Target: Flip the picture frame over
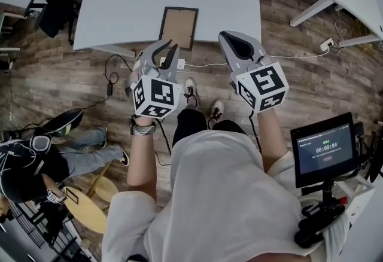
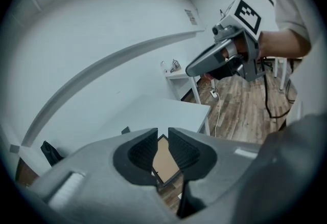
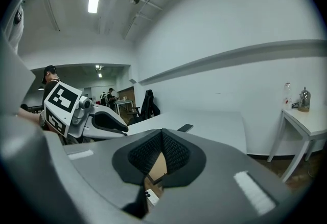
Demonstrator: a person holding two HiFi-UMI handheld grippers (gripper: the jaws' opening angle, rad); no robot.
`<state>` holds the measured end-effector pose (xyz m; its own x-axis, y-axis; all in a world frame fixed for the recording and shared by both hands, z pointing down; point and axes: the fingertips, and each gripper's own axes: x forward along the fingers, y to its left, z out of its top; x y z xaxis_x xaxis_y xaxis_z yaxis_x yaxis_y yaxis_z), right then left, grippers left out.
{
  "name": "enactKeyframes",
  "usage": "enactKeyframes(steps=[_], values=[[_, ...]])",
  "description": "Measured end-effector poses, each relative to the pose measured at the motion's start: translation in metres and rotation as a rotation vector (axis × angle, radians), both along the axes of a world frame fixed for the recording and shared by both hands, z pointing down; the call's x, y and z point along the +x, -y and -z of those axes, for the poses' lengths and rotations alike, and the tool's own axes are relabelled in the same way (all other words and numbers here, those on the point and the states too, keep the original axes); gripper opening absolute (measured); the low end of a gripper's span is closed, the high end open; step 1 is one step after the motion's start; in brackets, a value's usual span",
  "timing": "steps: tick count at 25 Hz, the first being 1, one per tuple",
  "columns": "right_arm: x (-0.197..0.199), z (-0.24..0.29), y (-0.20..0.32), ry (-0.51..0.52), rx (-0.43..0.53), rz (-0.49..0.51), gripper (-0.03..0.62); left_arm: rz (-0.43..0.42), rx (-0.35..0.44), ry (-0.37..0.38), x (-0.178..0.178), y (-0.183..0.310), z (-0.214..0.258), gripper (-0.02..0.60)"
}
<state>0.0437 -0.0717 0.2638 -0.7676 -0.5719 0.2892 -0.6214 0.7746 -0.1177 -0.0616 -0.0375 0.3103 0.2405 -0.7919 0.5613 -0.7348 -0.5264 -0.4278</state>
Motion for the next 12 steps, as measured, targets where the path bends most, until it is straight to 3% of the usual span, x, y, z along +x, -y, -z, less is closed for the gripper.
enactKeyframes(steps=[4,8,12], values=[[0.004,-0.012,-0.002,-0.011,-0.024,-0.012,0.002,-0.020,-0.025,0.053,0.000,-0.001,-0.015,0.078],[0.011,-0.018,-0.004,-0.016,-0.048,-0.033,0.002,-0.052,-0.048,0.180,-0.001,-0.007,-0.030,0.087],[0.000,-0.061,0.005,-0.037,-0.079,-0.065,0.002,-0.062,-0.088,0.194,-0.019,0.000,-0.069,0.092]])
